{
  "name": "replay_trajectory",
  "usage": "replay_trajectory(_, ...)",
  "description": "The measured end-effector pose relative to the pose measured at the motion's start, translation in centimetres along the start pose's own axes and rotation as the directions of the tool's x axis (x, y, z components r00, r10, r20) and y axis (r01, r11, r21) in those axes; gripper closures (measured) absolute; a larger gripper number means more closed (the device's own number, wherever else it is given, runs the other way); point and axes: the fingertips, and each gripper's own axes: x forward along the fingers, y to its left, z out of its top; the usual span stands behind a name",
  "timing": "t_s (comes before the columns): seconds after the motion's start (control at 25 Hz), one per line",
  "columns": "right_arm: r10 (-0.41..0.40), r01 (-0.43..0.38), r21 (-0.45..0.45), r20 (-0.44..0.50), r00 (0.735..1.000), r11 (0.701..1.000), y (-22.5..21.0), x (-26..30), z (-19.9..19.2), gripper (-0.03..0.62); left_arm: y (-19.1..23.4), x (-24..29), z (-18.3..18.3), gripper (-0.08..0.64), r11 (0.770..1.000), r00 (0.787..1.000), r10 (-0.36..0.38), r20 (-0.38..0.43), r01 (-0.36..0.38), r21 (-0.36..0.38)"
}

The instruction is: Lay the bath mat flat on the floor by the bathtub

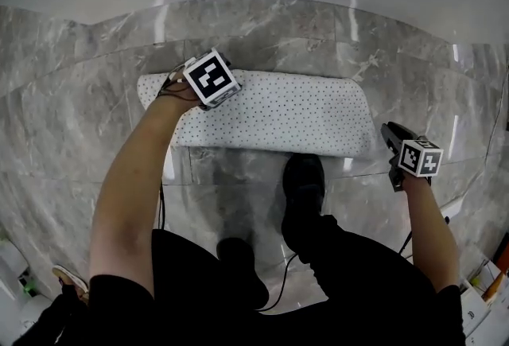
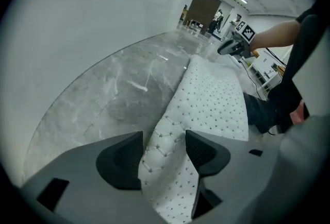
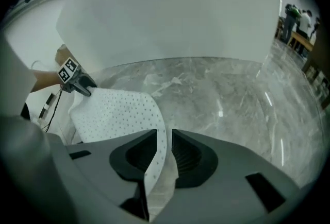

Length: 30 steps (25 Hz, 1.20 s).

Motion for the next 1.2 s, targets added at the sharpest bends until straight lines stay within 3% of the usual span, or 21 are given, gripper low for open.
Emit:
replay_trajectory(0.12, 0.001, 0.005, -0.202, 0.028, 1.000, 0.979, 1.8, 0.3, 5.7, 0.486, 0.4, 0.3, 0.4, 0.293, 0.998, 0.999, 0.044, 0.014, -0.044, 0.041)
replay_trajectory(0.2, 0.012, -0.020, -0.415, -0.022, 1.000, 0.910, 4.9, 1.5, 8.5, 0.486, 0.2, 0.3, -0.2, 0.305, 0.997, 0.998, 0.062, -0.031, -0.060, 0.049)
replay_trajectory(0.28, 0.020, -0.093, -0.616, -0.124, 0.992, 0.783, 9.1, 3.4, 9.4, 0.474, -0.3, 0.4, -0.8, 0.327, 0.996, 0.995, 0.078, -0.066, -0.074, 0.055)
replay_trajectory(0.36, 0.034, -0.215, -0.748, -0.250, 0.968, 0.627, 13.6, 5.6, 8.8, 0.437, -0.6, 0.3, -0.9, 0.345, 0.991, 0.992, 0.113, -0.063, -0.108, 0.079)
replay_trajectory(0.44, 0.035, -0.321, -0.823, -0.346, 0.937, 0.469, 17.5, 7.7, 8.0, 0.388, -0.8, 0.0, -1.0, 0.357, 0.984, 0.988, 0.147, -0.053, -0.141, 0.106)
replay_trajectory(0.48, 0.026, -0.349, -0.845, -0.371, 0.928, 0.405, 18.8, 8.7, 7.9, 0.380, -0.9, -0.3, -1.0, 0.368, 0.982, 0.987, 0.156, -0.048, -0.150, 0.115)
replay_trajectory(0.52, 0.017, -0.365, -0.858, -0.385, 0.923, 0.361, 19.7, 9.5, 8.0, 0.377, -1.1, -0.6, -1.0, 0.386, 0.981, 0.987, 0.157, -0.042, -0.151, 0.120)
replay_trajectory(0.68, -0.015, -0.386, -0.873, -0.408, 0.913, 0.299, 21.0, 11.5, 7.3, 0.368, -2.8, -2.1, -1.0, 0.462, 0.985, 0.991, 0.130, -0.035, -0.124, 0.123)
replay_trajectory(0.84, -0.037, -0.314, -0.929, -0.327, 0.944, 0.196, 21.1, 11.4, 8.1, 0.441, -3.2, -3.4, -1.1, 0.476, 0.974, 0.985, 0.165, -0.046, -0.156, 0.163)
replay_trajectory(0.92, -0.011, -0.227, -0.955, -0.233, 0.972, 0.190, 21.9, 11.0, 10.4, 0.482, -1.7, -4.4, -1.0, 0.476, 0.964, 0.974, 0.223, -0.037, -0.215, 0.156)
replay_trajectory(1.04, 0.014, -0.052, -0.974, -0.050, 0.999, 0.220, 23.2, 9.9, 14.5, 0.503, 1.3, -6.9, -0.4, 0.479, 0.932, 0.939, 0.344, 0.007, -0.343, 0.118)
replay_trajectory(1.16, 0.013, 0.114, -0.972, 0.119, 0.993, 0.205, 23.8, 8.3, 17.6, 0.503, 3.3, -9.4, 0.9, 0.474, 0.871, 0.880, 0.472, 0.054, -0.475, 0.123)
replay_trajectory(1.2, 0.015, 0.128, -0.972, 0.134, 0.991, 0.195, 23.8, 8.0, 17.7, 0.502, 3.2, -9.6, 1.1, 0.472, 0.860, 0.873, 0.485, 0.053, -0.487, 0.150)
